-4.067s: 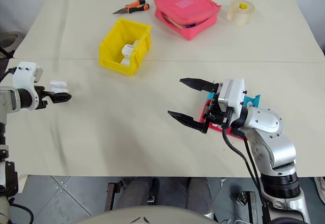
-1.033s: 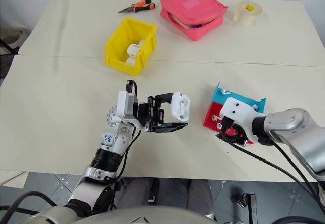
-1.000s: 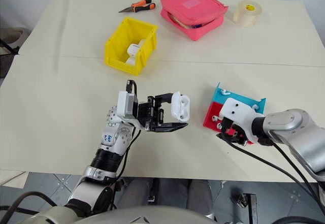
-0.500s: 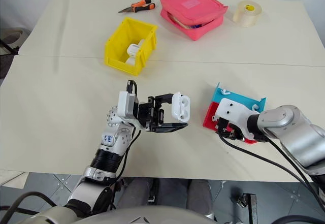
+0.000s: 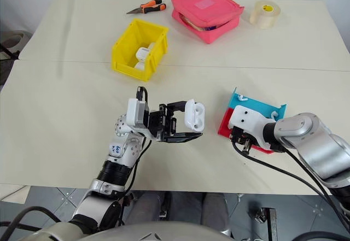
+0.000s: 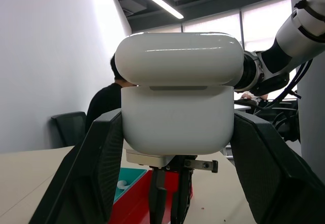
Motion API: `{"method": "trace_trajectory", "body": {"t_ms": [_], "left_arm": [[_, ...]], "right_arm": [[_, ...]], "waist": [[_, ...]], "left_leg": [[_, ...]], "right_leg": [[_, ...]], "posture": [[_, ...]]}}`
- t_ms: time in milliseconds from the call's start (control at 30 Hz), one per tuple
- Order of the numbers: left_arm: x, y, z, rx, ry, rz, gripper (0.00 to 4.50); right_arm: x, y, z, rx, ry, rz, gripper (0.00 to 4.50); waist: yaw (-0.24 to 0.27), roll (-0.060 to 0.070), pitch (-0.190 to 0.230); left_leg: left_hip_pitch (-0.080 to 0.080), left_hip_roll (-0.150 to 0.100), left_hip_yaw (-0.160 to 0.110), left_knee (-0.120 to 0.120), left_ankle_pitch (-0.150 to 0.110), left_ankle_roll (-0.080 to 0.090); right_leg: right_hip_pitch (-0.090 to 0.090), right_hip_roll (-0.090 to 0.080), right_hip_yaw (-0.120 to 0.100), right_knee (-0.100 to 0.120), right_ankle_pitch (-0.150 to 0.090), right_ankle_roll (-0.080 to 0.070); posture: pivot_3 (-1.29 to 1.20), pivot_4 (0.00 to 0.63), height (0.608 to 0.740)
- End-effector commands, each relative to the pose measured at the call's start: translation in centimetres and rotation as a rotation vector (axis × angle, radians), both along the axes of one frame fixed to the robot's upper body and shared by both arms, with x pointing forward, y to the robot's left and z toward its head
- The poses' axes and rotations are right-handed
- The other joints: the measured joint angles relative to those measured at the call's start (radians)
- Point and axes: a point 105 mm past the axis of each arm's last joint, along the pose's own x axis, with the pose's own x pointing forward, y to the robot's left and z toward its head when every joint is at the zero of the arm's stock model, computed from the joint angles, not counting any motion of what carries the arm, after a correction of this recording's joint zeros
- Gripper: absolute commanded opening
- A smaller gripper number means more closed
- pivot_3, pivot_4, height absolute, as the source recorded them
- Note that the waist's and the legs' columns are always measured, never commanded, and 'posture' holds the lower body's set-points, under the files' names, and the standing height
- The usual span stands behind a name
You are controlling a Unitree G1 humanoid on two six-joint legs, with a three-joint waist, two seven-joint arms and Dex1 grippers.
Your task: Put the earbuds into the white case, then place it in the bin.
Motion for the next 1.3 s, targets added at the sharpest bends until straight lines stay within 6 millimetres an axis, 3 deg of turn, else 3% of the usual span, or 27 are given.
{"method": "trace_trajectory", "body": {"t_ms": [33, 333, 500, 633, 733, 833, 967, 1300], "left_arm": [[-0.6, 0.0, 0.8, -0.021, -0.037, -0.012, 2.77], [-0.6, -0.1, 1.0, -0.024, -0.045, -0.021, 2.77], [-0.7, 0.2, 1.2, -0.025, -0.037, -0.037, 2.77], [-0.6, 0.2, 1.4, -0.02, -0.03, -0.058, 2.77], [-0.4, 0.0, 1.5, -0.009, -0.024, -0.068, 2.77], [-0.4, 0.0, 1.5, 0.001, -0.012, -0.083, 2.77], [-0.2, 0.2, 1.4, 0.03, 0.015, -0.103, 2.77], [0.0, 1.1, 1.7, 0.06, 0.025, -0.086, 2.77]], "right_arm": [[-0.3, -0.1, -0.3, -0.007, 0.009, -0.008, 0.67], [-0.1, 0.1, -0.1, 0.011, -0.017, -0.009, 0.67], [0.1, 0.4, 2.5, 0.133, -0.13, -0.033, 0.67], [-2.3, 2.9, 6.9, 0.492, -0.261, 0.125, 0.67], [-2.9, 1.6, 7.9, 0.584, -0.356, 0.056, 0.67], [-3.9, 2.2, 9.4, 0.762, -0.447, 0.082, 0.67], [-3.7, 3.4, 12.1, 1.008, -0.635, 0.066, 0.67], [-4.9, 7.0, 11.9, 1.308, -0.557, 0.118, 0.67]], "waist": [[0.0, 0.0, 0.0], [0.0, 0.0, 0.0], [0.001, 0.0, 0.0], [0.006, 0.0, 0.0], [0.013, 0.0, 0.0], [0.019, 0.0, 0.0], [0.005, 0.001, 0.0], [-0.003, 0.002, 0.0]], "left_leg": [[0.0, 0.0, 0.0, 0.0, 0.0, 0.0], [0.0, 0.0, 0.0, 0.0, 0.0, 0.0], [0.0, 0.0, 0.0, 0.0, 0.0, 0.0], [-0.001, 0.0, 0.0, 0.0, 0.0, 0.0], [0.0, 0.0, 0.0, 0.0, 0.0, 0.0], [0.0, 0.0, 0.0, 0.001, 0.0, 0.0], [0.002, 0.0, 0.0, 0.0, 0.0, -0.001], [0.003, 0.0, 0.0, -0.002, 0.001, -0.002]], "right_leg": [[0.0, 0.0, 0.0, 0.0, 0.0, 0.0], [0.0, 0.0, 0.0, 0.0, 0.0, 0.0], [0.0, 0.0, 0.0, 0.0, 0.0, 0.0], [0.0, 0.0, -0.001, 0.0, 0.0, 0.0], [0.0, 0.0, -0.001, 0.0, 0.0, 0.0], [0.002, 0.0, -0.001, 0.0, 0.0, 0.001], [0.002, 0.001, 0.0, 0.001, 0.0, 0.001], [0.001, 0.002, 0.0, 0.002, 0.0, 0.0]], "posture": [[0.0, 0.15, 0.74], [0.0, 0.15, 0.74], [0.0, 0.15, 0.74], [0.0, 0.15, 0.74], [0.0, 0.15, 0.74], [0.0, 0.15, 0.74], [0.0, 0.15, 0.74], [0.0, 0.15, 0.74]]}}
